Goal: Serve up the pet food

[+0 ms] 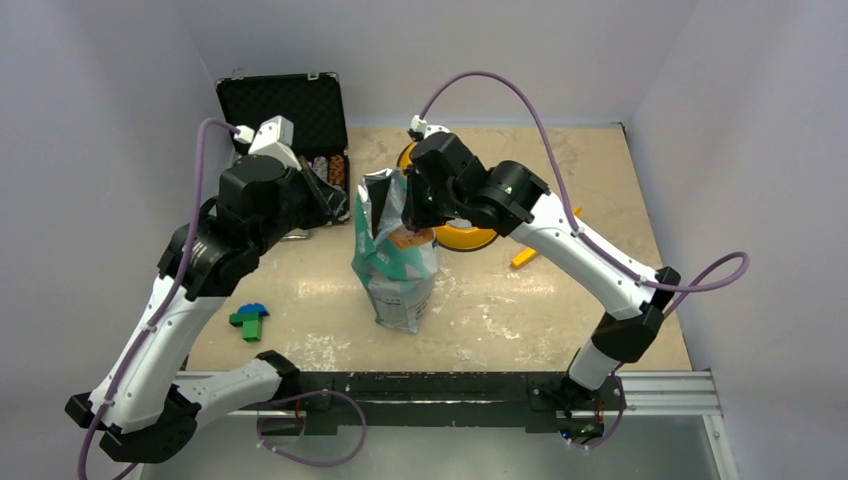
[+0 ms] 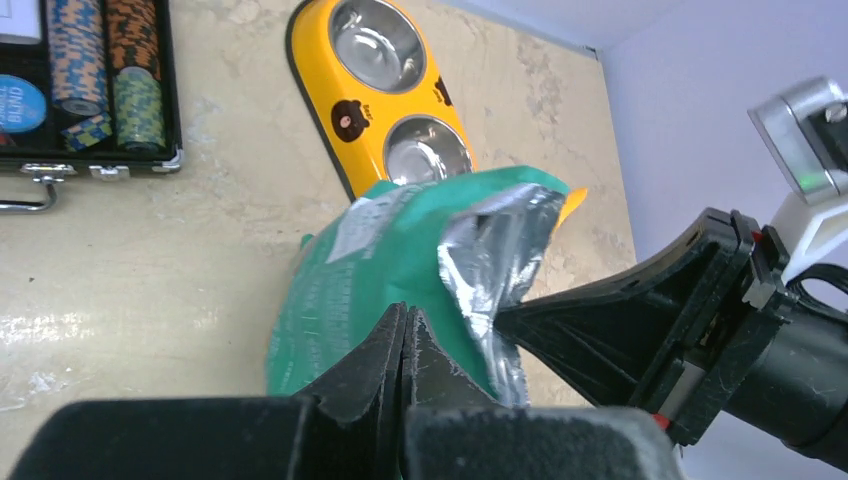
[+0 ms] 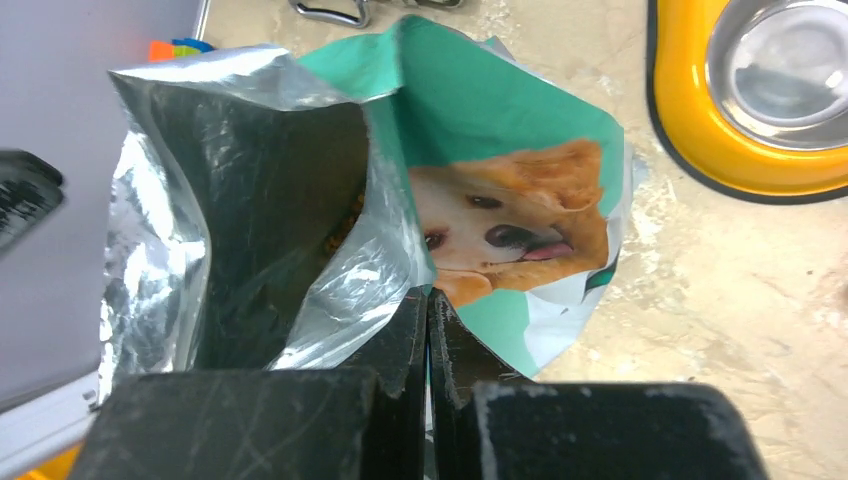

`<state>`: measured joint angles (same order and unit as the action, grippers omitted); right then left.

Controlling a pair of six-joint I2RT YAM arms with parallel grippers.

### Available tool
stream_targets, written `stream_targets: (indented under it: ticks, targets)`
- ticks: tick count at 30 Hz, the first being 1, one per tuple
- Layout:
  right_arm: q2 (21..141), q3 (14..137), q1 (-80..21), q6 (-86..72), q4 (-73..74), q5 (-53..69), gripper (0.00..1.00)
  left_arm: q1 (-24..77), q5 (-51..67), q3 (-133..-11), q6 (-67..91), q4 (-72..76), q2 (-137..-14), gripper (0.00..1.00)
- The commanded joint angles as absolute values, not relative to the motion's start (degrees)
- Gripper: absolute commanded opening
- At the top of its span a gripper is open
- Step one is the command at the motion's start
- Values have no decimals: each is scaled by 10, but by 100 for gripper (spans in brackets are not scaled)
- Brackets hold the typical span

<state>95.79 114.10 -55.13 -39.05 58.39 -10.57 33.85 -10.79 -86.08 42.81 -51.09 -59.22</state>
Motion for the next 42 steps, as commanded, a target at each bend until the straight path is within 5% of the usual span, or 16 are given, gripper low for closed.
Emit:
stream_targets:
  ticks: [1,7,11,13,23,28,32,38,42]
  targets:
    - [924,1144,-552,-326,555,-125,0,333,-112,-886,429,-528,-580,0]
    - [939,1189,-552,-322,542,-75,0,332,-20,-905,410,-536,-602,3]
    - [935,1190,-552,-321,539,-59,0,332,-24,-926,396,-548,-623,68]
    - [927,1182,-552,-319,531,-56,0,331,-26,-943,396,-569,-643,77]
    - [915,1172,-554,-328,540,-57,0,332,38,-920,398,-553,-695,39]
    - [934,1196,-556,-337,584,-80,0,332,55,-950,385,-523,-693,1]
    - [981,1255,-556,-347,627,-66,2,332,84,-950,405,-478,-672,0]
    - [1026,1324,-555,-367,648,-38,31,332,79,-967,408,-495,-659,0]
    - [1060,1356,-553,-381,702,-44,34,333,63,-974,402,-501,-655,0]
